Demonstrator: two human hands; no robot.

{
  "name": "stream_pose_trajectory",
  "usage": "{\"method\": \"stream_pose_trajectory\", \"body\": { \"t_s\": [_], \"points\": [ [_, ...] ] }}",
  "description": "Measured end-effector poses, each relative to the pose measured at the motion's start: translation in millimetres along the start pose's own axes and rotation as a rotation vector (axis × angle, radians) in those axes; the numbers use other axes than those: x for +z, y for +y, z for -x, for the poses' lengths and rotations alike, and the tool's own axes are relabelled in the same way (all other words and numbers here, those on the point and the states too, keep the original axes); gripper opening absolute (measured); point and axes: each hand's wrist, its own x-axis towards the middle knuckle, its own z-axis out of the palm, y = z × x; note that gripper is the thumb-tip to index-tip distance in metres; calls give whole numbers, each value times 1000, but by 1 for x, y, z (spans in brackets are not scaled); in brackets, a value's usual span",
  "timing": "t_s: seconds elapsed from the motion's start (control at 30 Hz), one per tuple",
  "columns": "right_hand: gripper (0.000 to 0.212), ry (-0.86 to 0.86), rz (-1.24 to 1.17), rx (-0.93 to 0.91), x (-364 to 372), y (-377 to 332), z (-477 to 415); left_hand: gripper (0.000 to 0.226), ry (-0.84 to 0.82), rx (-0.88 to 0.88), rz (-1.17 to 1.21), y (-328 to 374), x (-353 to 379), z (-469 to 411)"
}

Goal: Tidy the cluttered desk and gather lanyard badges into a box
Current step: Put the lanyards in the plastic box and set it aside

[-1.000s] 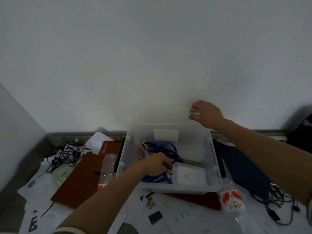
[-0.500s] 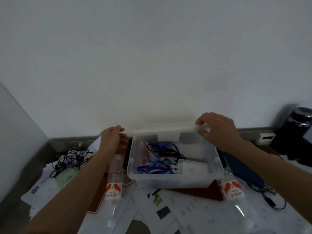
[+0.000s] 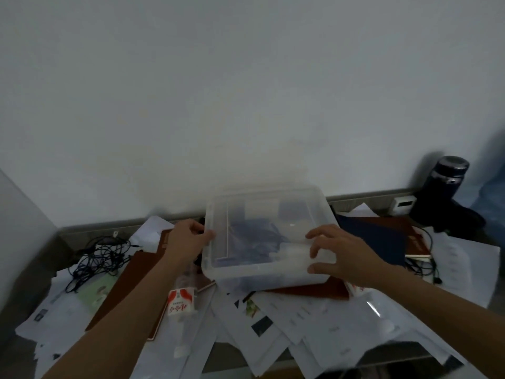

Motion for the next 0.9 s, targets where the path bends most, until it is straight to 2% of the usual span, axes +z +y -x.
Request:
{"method": "stream_pose_trajectory", "body": {
  "t_s": [0.07,0.13,0.2,0.3,0.37,0.47,0.53,0.63,0.7,0.9],
  "points": [
    [37,58,-52,80,-1,5,-4,30,5,8,36,0,1,-2],
    [36,194,-4,191,-1,18,-15,34,-4,-22,116,0,1,-5],
    [50,253,-21,369,-3,36,-28,35,-69,-71,198,0,1,-8],
    [81,217,-513,650,-5,55,-42,45,-156,-215,305,-3,2,-9],
    [85,220,-638,696,-3,58,-47,45,-127,-212,302,-3,5,-12],
    [86,223,-583,700,-1,61,-55,32,-68,-156,224,6,12,-14],
    [83,189,-635,757,-5,63,-56,31,-57,-172,215,13,19,-15],
    [57,146,-755,804,-6,62,-57,41,-47,-211,251,16,27,-16],
    [40,195,-775,811,1,56,-61,42,-41,-201,241,14,29,-17],
    [47,247,-640,824,14,39,-67,41,-28,-187,196,9,33,-17]
  ]
}}
